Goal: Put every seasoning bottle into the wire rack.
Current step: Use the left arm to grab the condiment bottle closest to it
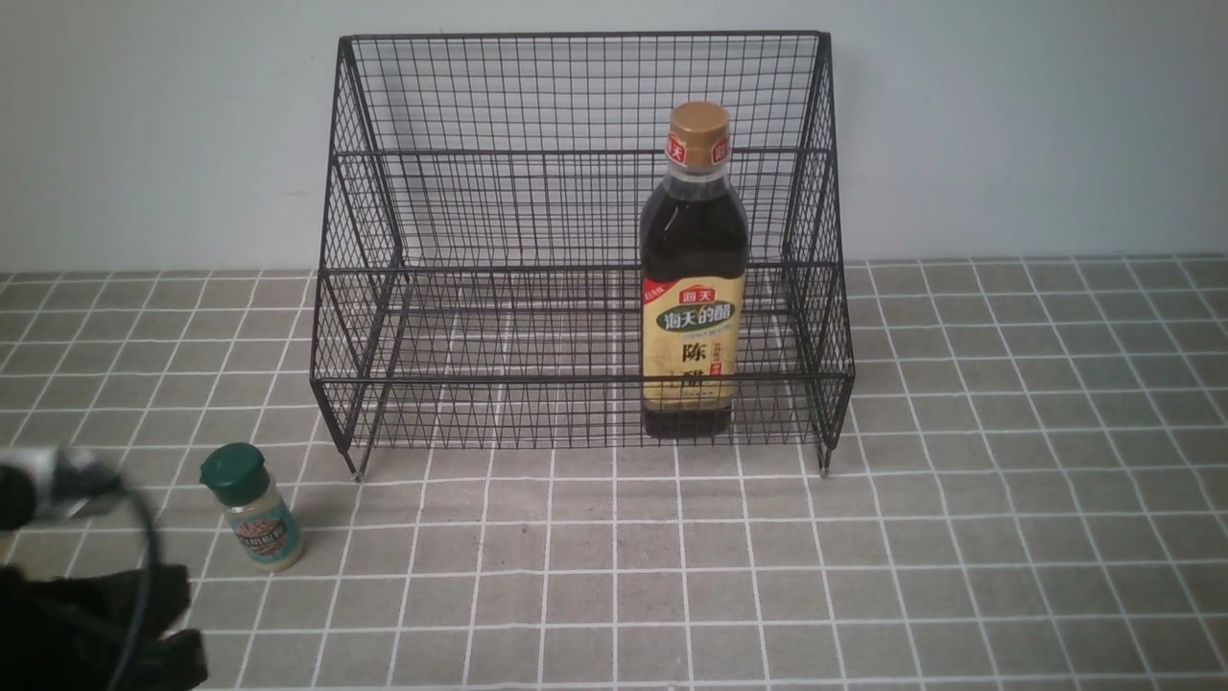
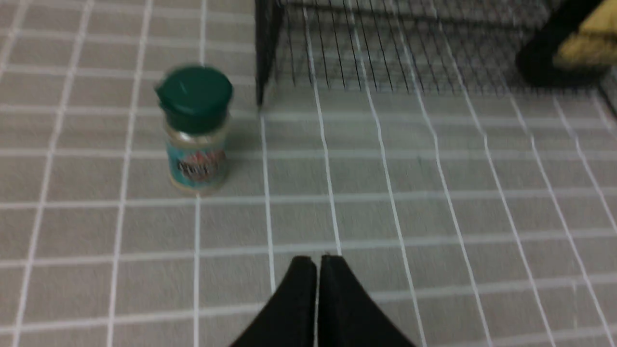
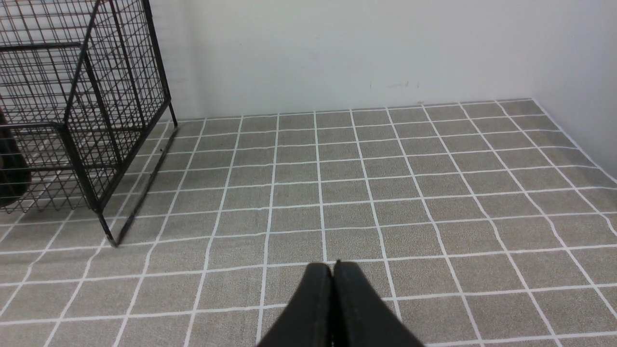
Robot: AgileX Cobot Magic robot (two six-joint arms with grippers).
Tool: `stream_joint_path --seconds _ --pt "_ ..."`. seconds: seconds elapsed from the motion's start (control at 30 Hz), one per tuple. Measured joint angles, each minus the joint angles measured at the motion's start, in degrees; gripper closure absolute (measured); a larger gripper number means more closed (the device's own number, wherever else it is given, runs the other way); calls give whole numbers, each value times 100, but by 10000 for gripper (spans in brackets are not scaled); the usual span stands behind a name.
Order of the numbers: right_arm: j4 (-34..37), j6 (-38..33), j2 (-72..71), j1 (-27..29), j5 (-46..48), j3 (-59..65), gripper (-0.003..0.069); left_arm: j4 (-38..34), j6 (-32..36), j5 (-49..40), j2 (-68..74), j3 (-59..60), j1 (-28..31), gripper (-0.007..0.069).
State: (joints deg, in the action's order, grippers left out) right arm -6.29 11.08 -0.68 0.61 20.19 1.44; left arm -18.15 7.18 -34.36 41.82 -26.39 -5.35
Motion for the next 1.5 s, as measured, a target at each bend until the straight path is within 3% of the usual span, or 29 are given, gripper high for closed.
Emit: stream_joint_path --seconds 0.13,0.27,0.5,0.7,0.8,0.93,1.03,1.07,1.1,1.17,1.27,1.5 --pt "0 0 0 0 0 0 672 384 0 -1695 1190 -1292 0 631" --pt "0 0 0 0 0 -5 672 771 -67 -2622 2199 -2361 0 631" --pt "0 0 0 0 0 -5 672 1365 -73 -3248 3496 -3635 60 631" --pt "0 0 0 0 0 -5 672 1473 -33 -3131 4060 -4055 60 618" --pt "0 0 0 0 0 -5 672 1611 -21 -2782 4218 -4080 60 548" --pt "0 0 0 0 0 -5 672 1864 -49 -2398 4402 -4091 60 393" --pt "0 0 0 0 0 -5 672 2163 -62 -2122 4710 -4097 60 195" --pt "0 0 0 0 0 -5 672 2201 -72 -2075 4785 -4097 60 145" --pt "0 0 0 0 0 -5 672 2202 -73 -2066 4803 -4097 60 145" --pt "0 0 0 0 0 -5 672 2272 -88 -1920 5067 -4097 60 38" --pt "0 0 0 0 0 -5 672 2285 -164 -1751 5330 -4097 60 -13" --pt "-1 0 0 0 0 -5 672 2296 -351 -1628 5727 -4097 60 0"
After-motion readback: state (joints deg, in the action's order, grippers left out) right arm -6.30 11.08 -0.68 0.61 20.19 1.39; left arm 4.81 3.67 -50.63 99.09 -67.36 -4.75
